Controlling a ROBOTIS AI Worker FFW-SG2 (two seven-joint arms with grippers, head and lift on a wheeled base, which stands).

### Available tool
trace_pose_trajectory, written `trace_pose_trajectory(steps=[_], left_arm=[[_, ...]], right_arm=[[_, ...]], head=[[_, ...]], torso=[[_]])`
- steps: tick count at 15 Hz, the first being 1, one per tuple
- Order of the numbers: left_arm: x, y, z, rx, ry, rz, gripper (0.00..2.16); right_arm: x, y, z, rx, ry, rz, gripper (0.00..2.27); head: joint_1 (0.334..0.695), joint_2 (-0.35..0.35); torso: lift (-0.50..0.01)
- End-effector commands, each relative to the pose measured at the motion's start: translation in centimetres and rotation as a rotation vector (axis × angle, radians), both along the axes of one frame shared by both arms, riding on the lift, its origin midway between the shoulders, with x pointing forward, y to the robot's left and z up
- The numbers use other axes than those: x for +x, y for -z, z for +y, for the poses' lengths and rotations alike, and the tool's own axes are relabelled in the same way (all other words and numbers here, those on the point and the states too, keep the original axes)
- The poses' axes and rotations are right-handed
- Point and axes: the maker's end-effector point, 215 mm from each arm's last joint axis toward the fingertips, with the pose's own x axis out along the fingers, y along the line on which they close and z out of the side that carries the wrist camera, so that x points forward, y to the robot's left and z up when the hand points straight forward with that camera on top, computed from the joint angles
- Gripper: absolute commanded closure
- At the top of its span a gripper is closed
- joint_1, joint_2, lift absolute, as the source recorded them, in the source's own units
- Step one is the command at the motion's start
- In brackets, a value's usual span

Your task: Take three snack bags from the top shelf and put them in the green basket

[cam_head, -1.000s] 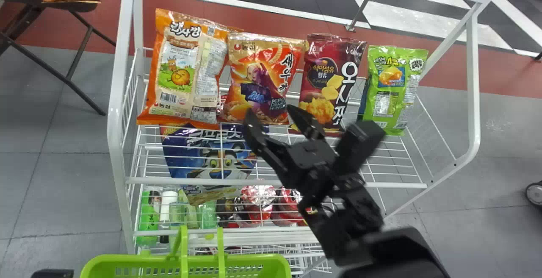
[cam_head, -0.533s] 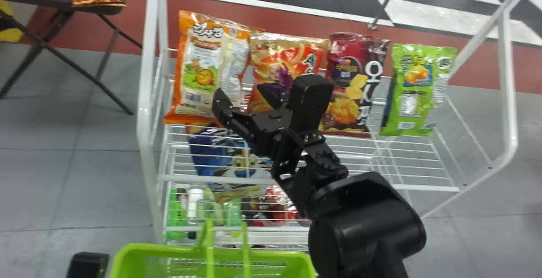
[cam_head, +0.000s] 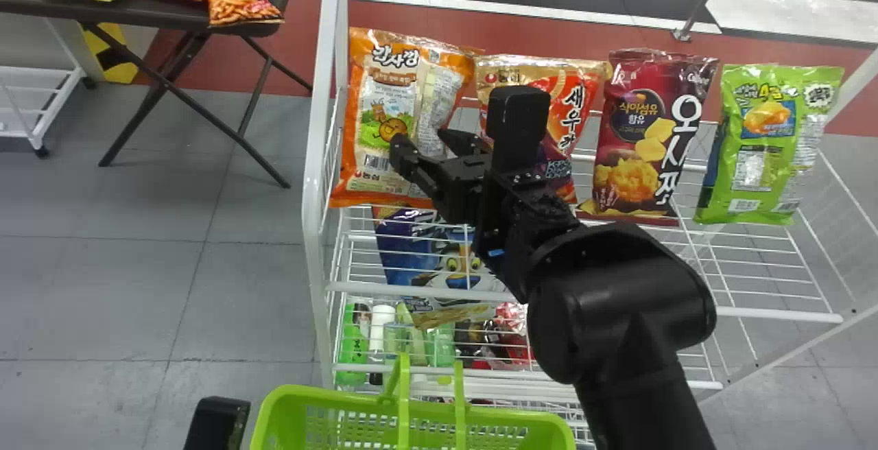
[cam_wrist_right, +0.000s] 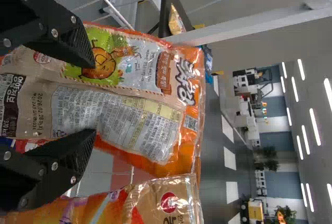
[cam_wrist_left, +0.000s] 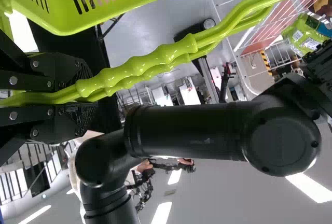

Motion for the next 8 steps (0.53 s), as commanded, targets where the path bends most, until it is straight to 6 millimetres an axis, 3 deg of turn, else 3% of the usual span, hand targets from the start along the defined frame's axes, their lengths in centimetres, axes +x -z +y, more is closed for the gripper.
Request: trace_pose_trajectory(steps=[1,4,8], left_arm=[[0.1,-0.1,-0.3,-0.003,0.007,-0.006,1.06],[0.4,-0.3,-0.8,-0.001,0.019,-0.022,1.06],[0.3,-0.2,-1.0,-0.004,0.035,-0.021,1.05]], right_arm=[[-0.6,0.2,0.0,-0.030,-0.019,0.012,1.99],[-1.4,-0.3,-0.8,-0.039,-0.037,-0.002,2.02],[-2.1,-0.9,-0.4,-0.014,-0.082,-0.009,2.04]], head=[[0.695,-0.135],[0.695,-0.142],[0.695,-0.164]], torso=[[-0.029],[-0.029],[-0.029]])
